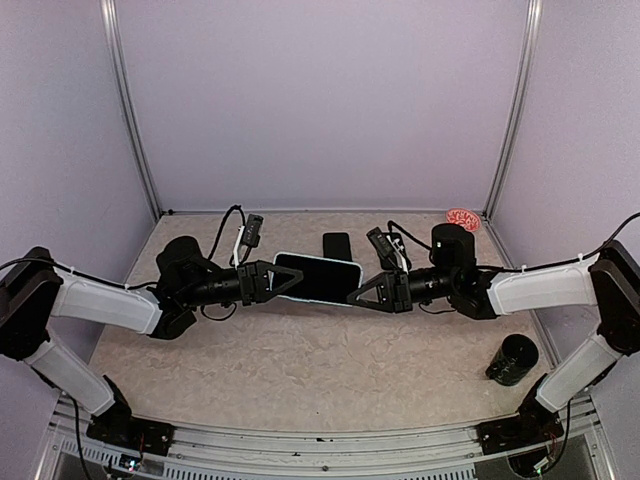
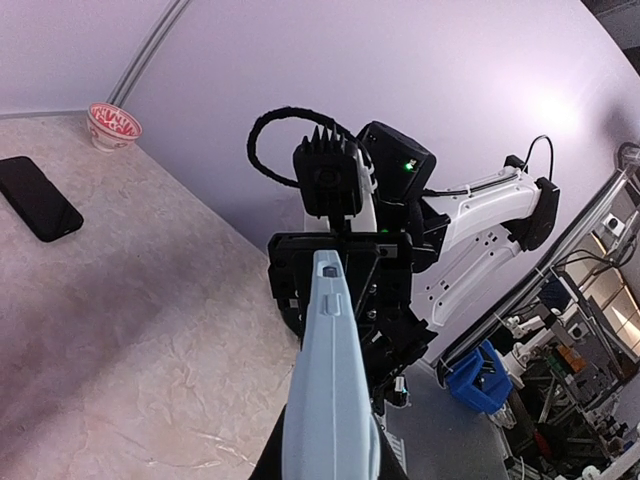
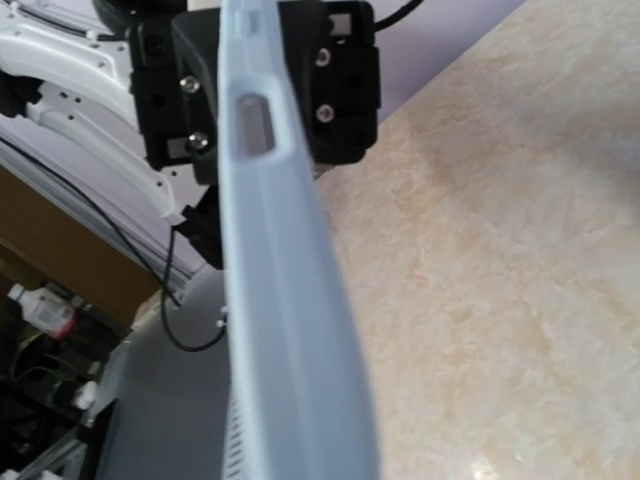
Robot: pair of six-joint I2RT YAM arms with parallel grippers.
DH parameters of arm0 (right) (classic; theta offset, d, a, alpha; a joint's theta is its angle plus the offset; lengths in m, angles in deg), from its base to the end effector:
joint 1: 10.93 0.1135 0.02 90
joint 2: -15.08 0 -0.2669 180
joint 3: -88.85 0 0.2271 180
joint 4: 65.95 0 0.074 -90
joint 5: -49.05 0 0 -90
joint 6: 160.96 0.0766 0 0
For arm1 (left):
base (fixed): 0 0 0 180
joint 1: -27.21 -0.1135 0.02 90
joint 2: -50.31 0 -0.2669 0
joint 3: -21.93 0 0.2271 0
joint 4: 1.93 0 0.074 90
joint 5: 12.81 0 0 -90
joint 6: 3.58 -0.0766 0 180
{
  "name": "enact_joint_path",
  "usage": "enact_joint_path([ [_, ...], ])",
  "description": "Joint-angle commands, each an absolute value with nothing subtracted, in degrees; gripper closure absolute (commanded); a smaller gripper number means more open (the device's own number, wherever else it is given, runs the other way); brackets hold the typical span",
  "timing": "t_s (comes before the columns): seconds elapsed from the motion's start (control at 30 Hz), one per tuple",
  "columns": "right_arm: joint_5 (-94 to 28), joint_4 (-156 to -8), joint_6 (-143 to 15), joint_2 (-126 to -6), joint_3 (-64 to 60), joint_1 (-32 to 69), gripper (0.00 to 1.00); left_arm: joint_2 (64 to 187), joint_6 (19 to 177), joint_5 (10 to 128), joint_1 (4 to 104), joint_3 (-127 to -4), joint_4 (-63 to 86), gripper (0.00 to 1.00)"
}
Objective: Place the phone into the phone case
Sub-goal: Press the bottom corners of the phone case.
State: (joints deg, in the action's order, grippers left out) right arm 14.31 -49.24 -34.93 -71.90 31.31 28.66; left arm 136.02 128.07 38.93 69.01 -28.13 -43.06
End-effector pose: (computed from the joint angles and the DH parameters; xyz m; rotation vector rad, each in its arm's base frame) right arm 0.2053 0.2515 0.2425 -0.8622 1.8933 1.7341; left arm 0.2055 -0.2474 0.2601 0.6229 1.6253 -1.6120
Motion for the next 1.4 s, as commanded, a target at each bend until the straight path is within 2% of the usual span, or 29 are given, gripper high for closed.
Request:
enact_joint_path([
  [0.0, 6.05, -58.62, -40.45, -69.65, 29.05, 29.15, 1.00, 133.59, 126.43, 38.70, 69.26, -29.16, -45.94, 1.00],
  [0.07, 3.98, -61.12, -42.61, -68.63, 28.81, 29.17, 1.00, 133.39, 126.14, 38.80, 69.26, -29.16, -45.56, 1.00],
  [0.1, 3.41, -62.37, -43.65, -68.19, 28.53, 29.15, 0.95, 133.24, 126.03, 38.81, 69.30, -29.16, -45.24, 1.00],
  [0.2, 1.57, -65.59, -46.81, -66.63, 28.18, 29.19, 0.73, 133.04, 125.68, 38.83, 69.17, -29.24, -44.54, 1.00],
  [0.33, -0.67, -70.55, -52.52, -64.30, 27.78, 29.15, 0.52, 132.93, 125.27, 38.57, 69.13, -29.41, -43.30, 1.00],
  [0.4, -2.11, -72.89, -55.23, -63.36, 27.53, 29.18, 0.47, 132.92, 125.12, 38.46, 69.09, -29.59, -42.56, 1.00],
  [0.5, -3.02, -75.40, -57.39, -62.51, 26.97, 29.16, 0.45, 133.01, 124.84, 37.99, 69.17, -29.99, -41.61, 1.00],
  [0.77, -0.39, -71.73, -53.75, -62.21, 27.20, 29.08, 0.46, 134.12, 124.39, 37.25, 69.75, -30.83, -40.09, 1.00],
  [0.87, 0.12, -70.98, -52.79, -62.52, 26.82, 29.01, 0.49, 134.41, 124.39, 37.29, 70.16, -30.84, -40.05, 1.00],
  [1.03, 5.49, -67.69, -49.09, -62.64, 27.39, 28.21, 0.63, 134.08, 123.98, 38.01, 70.52, -30.19, -39.96, 1.00],
  [1.2, 11.45, -61.98, -43.91, -61.96, 29.68, 25.68, 0.81, 133.57, 123.78, 38.45, 70.54, -29.41, -40.01, 1.00],
  [1.37, 15.50, -58.27, -41.50, -61.99, 31.94, 24.03, 0.89, 133.29, 123.69, 38.63, 70.54, -28.99, -40.05, 1.00],
])
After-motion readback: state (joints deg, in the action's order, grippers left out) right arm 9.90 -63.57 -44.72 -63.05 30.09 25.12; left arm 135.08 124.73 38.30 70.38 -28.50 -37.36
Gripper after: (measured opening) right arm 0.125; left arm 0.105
